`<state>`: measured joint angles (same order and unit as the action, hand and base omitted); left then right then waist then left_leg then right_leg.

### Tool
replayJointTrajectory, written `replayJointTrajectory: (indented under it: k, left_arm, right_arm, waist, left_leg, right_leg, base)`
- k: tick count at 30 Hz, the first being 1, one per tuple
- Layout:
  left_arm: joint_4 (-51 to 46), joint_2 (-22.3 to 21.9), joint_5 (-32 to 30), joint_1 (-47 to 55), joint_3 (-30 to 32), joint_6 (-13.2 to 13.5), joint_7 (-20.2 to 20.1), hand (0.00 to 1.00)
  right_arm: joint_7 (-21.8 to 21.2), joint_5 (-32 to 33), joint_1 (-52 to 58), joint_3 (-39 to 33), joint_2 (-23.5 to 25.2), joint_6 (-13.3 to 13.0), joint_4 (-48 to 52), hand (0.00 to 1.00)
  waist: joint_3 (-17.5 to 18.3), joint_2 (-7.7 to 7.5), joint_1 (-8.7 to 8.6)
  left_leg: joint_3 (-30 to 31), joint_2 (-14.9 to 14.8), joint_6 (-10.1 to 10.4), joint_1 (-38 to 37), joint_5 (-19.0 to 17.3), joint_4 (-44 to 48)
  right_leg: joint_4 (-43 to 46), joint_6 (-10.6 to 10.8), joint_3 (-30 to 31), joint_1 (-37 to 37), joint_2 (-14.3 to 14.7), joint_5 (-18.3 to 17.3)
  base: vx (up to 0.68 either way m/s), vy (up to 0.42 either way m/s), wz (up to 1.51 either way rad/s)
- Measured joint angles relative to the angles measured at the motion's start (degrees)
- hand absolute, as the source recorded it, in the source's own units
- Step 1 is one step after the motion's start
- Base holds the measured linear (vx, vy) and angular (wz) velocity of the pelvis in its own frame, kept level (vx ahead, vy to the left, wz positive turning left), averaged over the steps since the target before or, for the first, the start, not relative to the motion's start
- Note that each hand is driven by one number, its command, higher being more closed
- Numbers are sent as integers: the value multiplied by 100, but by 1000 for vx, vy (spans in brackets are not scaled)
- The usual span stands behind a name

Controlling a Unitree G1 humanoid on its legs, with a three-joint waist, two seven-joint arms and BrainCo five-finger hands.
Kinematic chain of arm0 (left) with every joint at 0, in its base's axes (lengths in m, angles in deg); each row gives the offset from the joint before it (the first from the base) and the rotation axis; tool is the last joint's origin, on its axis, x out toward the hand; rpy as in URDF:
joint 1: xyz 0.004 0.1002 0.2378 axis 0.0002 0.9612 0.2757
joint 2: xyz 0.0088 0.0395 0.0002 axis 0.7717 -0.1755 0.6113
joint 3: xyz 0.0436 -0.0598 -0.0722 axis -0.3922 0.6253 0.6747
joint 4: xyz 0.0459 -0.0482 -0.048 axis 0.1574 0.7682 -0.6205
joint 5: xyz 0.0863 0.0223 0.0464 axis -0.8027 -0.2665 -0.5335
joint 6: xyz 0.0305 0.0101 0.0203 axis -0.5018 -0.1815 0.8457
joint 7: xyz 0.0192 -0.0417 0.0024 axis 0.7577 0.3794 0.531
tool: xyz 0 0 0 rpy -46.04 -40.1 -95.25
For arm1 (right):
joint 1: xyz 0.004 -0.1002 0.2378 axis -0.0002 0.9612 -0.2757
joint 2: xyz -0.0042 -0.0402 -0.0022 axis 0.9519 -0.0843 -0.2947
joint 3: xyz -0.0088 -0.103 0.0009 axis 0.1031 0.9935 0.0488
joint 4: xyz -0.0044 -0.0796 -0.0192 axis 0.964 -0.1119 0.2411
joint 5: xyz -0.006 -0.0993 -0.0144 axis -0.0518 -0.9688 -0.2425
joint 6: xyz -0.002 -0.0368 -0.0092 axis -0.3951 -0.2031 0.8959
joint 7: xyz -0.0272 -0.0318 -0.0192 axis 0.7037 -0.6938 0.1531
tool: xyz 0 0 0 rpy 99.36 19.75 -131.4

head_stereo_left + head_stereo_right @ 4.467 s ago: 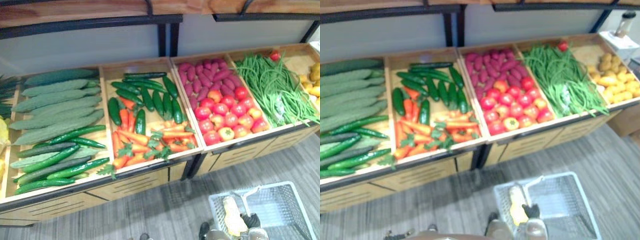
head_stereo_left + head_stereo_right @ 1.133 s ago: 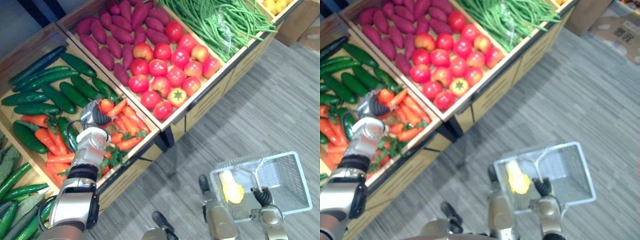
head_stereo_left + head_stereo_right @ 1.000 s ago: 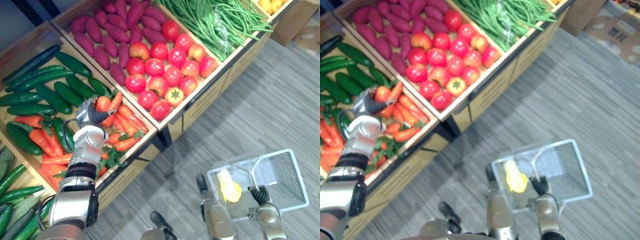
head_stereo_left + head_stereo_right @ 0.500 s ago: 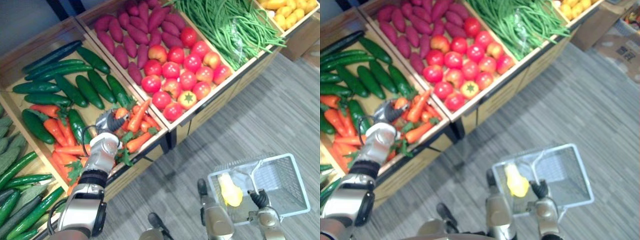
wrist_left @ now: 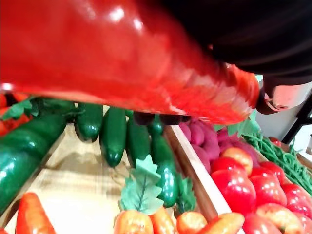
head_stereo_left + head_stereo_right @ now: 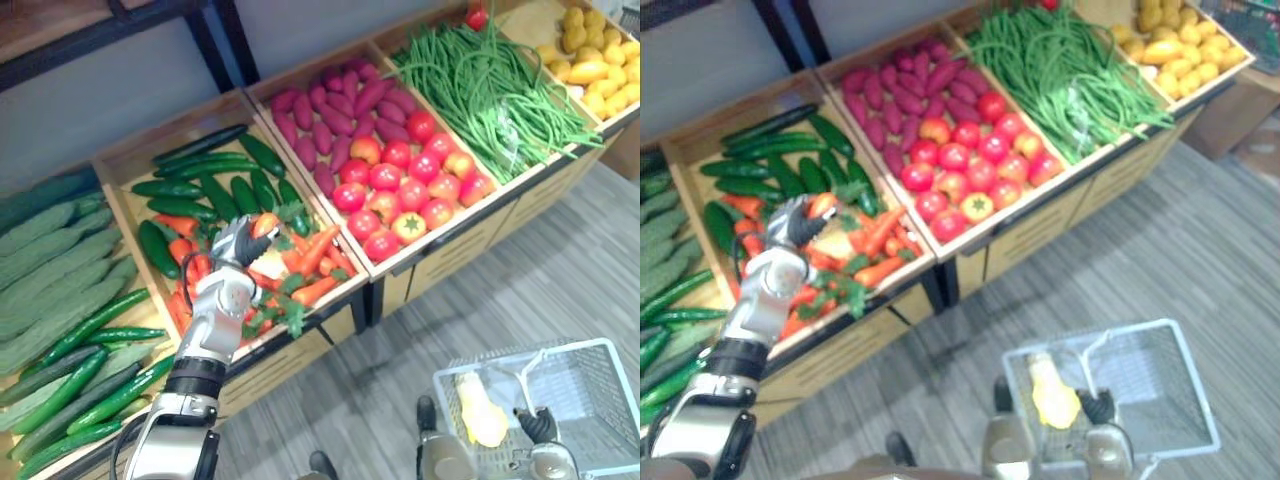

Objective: Pick vegetable in the basket

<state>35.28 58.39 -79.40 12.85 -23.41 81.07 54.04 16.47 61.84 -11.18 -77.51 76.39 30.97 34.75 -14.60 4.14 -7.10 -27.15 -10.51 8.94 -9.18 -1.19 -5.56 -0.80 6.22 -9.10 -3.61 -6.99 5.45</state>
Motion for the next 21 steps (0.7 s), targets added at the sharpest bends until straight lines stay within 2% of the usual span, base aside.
replayJointTrajectory:
  k: [5,21]
  left_arm:
    - [-284,1,1,1,2,4,8,100]
    - [-605,25,-2,187,72,9,117,100]
  right_arm:
    - [50,-6,96,-140,89,19,-6,100]
    - [59,-24,138,-135,105,16,-237,100]
  waist:
    - [58,-8,111]
    - [297,-135,126]
  left_leg:
    - [116,14,-6,4,57,-1]
    - [258,64,-22,24,80,-2]
  right_leg:
    - [-2,-1,-87,55,-18,1]
    - [-128,10,-185,174,-24,18]
  base:
    - [-40,-30,12]
    - [-8,-11,3]
